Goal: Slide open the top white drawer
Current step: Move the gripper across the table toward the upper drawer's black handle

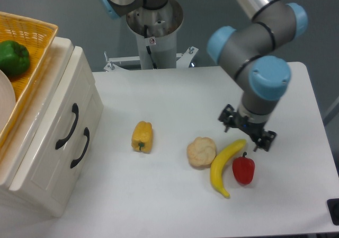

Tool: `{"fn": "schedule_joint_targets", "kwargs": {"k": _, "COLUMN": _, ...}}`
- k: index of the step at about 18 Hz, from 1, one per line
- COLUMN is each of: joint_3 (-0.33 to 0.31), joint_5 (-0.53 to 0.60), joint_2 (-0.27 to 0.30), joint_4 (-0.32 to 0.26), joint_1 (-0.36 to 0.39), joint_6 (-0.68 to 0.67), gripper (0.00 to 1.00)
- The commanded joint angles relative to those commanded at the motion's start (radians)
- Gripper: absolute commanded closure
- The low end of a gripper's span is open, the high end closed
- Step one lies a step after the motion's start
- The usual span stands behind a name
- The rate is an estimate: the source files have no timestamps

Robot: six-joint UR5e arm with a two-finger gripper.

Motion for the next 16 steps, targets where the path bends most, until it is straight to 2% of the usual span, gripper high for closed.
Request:
{"fn": "schedule_joint_targets", "kwargs": {"k": 4, "joint_3": 0.005, "joint_5": -0.103, "joint_2": 0.028, "joint_4": -0.051, "joint_1": -0.069, "joint_6": -0.135, "gripper": 0.00}}
{"fn": "schedule_joint_targets", "kwargs": {"k": 8, "joint_3": 0.031, "joint_5": -0.189, "joint_2": 0.052, "joint_4": -0.140, "joint_1": -0.115, "joint_6": -0.209, "gripper": 0.00}}
{"fn": "schedule_joint_targets", "kwargs": {"k": 13, "joint_3": 0.037, "joint_5": -0.236, "joint_2": 0.060, "joint_4": -0.146, "joint_1": -0.235, "joint_6": -0.371, "gripper": 0.00}}
{"fn": "schedule_joint_targets", "kwargs": {"k": 16, "joint_3": 0.035, "joint_5": -0.272, "joint_2": 0.060, "joint_4": -0.146, "joint_1": -0.267, "joint_6": -0.467, "gripper": 0.00}}
